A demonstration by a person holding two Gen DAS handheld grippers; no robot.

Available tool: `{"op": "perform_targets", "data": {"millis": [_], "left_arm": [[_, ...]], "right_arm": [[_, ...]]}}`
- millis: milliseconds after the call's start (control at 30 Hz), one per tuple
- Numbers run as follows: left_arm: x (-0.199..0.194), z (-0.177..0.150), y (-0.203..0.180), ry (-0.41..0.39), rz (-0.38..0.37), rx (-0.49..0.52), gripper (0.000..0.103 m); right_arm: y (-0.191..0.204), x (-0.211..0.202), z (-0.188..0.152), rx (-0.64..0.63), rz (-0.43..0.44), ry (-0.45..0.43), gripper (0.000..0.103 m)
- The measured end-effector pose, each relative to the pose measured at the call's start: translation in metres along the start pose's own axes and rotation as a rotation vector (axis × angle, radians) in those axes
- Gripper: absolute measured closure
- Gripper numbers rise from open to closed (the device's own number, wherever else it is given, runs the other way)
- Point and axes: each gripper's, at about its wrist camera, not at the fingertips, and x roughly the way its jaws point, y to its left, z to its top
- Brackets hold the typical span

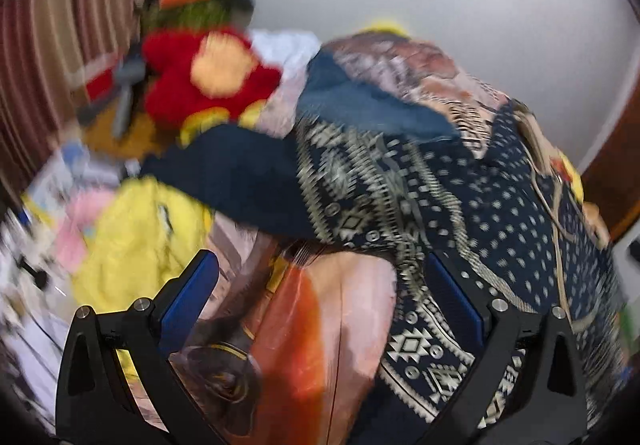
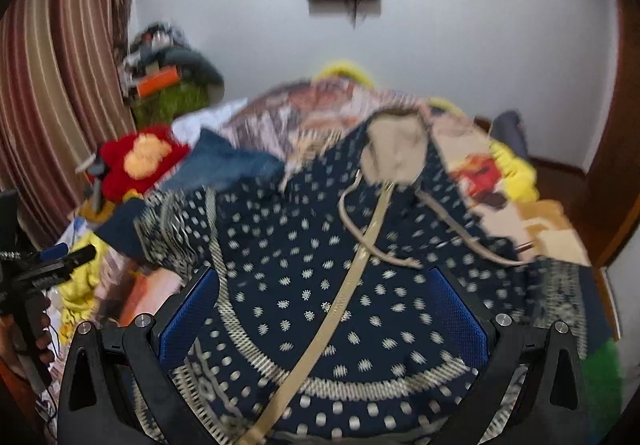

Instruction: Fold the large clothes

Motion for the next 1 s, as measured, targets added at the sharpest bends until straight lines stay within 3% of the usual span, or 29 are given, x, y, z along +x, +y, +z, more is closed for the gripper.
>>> {"op": "perform_targets", "data": {"millis": [100,167,267,500,567,633,767,900,1000], "left_arm": [[0.03,0.005,0.032,0.045,-0.058,-0.1,0.001],[0.045,0.009,0.046,0.067,-0.09,-0.138,0.012],[0.063,0.016,0.062,0.091,-0.152,-0.21,0.017],[0.104,0.026,0.091,0.147,-0.203,-0.348,0.035],[0.108,0.029,0.094,0.14,-0.185,-0.37,0.052],[0.11,0.034,0.096,0.122,-0.14,-0.379,0.061],[0.11,0.044,0.088,0.062,0.036,-0.31,0.084],[0.099,0.055,0.069,0.002,0.171,-0.195,0.093],[0.075,0.072,0.048,-0.091,0.217,-0.104,0.095]], "right_arm": [[-0.005,0.044,0.002,-0.003,0.008,0.075,0.0],[-0.007,0.072,0.003,-0.006,0.02,0.122,0.0],[-0.01,0.101,0.003,-0.005,0.041,0.176,0.0],[-0.002,0.139,0.005,-0.05,0.063,0.231,0.0],[0.001,0.144,0.003,-0.07,0.057,0.236,0.0],[0.004,0.145,0.001,-0.08,0.058,0.243,0.0],[0.004,0.142,0.001,-0.082,0.057,0.244,0.0],[0.003,0.133,0.003,-0.09,0.041,0.221,0.0],[0.0,0.122,0.006,-0.107,0.016,0.201,0.0]]}}
